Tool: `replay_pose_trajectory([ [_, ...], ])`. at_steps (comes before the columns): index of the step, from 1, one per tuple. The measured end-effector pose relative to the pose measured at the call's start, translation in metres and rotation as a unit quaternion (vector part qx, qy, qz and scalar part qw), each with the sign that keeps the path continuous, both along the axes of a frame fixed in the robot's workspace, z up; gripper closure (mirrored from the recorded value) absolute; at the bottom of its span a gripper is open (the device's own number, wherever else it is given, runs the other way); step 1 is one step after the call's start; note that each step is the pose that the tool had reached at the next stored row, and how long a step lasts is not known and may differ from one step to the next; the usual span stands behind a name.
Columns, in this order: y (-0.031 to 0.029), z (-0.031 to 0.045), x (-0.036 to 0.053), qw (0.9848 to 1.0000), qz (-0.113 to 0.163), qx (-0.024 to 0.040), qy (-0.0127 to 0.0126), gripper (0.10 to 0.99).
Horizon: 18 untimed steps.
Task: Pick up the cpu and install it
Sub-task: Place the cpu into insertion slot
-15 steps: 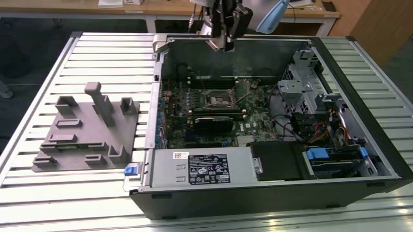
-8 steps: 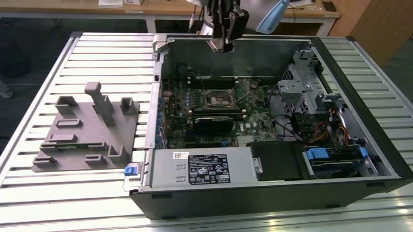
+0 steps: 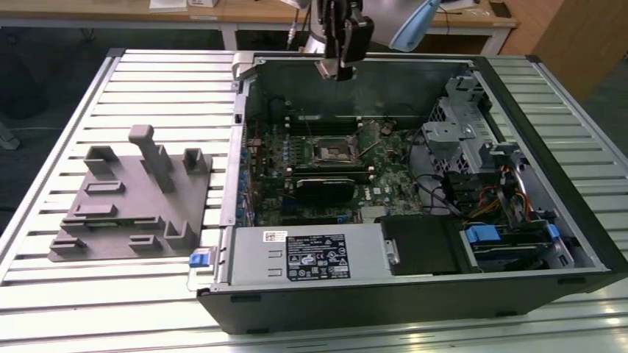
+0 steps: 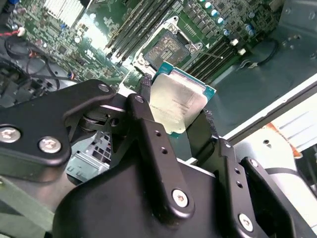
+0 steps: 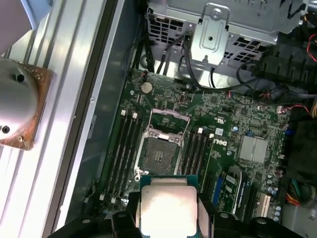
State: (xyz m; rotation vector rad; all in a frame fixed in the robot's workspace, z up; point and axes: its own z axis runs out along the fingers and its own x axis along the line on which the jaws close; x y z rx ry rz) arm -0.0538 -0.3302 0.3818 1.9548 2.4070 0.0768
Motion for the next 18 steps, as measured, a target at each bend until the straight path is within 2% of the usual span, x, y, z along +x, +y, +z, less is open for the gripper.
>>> replay_pose_trajectory([
  [6, 0.0014, -0.0014, 0.0002, 0.9996, -0.029, 0.0001, -0.0001, 0.545],
  [9, 0.0019, -0.0047, 0.0007, 0.9994, -0.035, 0.0001, 0.0, 0.545],
  [13, 0.0022, -0.0113, 0.0037, 0.9993, -0.037, 0.0004, 0.0033, 0.545],
  [18, 0.0031, -0.0174, 0.004, 0.9984, -0.056, -0.0021, 0.0033, 0.545],
])
